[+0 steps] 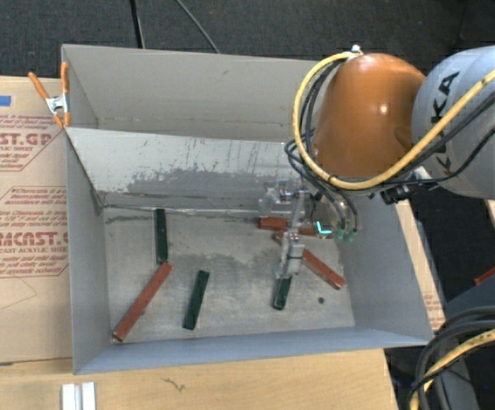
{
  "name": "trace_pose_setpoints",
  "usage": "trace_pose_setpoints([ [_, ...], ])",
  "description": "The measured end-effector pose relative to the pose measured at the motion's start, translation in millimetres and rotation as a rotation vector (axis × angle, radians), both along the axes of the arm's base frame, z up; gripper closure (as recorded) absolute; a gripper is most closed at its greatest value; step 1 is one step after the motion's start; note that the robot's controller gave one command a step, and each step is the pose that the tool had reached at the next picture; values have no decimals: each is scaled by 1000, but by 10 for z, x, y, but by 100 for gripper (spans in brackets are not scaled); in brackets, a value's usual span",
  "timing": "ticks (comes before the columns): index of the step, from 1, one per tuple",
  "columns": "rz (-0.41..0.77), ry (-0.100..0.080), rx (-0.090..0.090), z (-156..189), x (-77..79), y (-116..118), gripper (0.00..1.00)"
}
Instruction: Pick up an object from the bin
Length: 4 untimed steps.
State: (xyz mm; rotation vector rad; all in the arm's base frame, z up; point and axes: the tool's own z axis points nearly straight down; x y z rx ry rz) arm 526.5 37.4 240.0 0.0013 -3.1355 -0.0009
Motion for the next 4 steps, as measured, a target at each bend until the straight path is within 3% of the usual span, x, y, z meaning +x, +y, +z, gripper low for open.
trace_pose_setpoints([
  [1,25,-5,-1,-1735,-176,-1447,0],
  [2,-159,-10,-2,-1396,-35,-1750,0],
  [3,-303,-4,0,-1409,-189,-1451,0],
  [4,-521,-3,-2,-1715,-382,-1649,0],
])
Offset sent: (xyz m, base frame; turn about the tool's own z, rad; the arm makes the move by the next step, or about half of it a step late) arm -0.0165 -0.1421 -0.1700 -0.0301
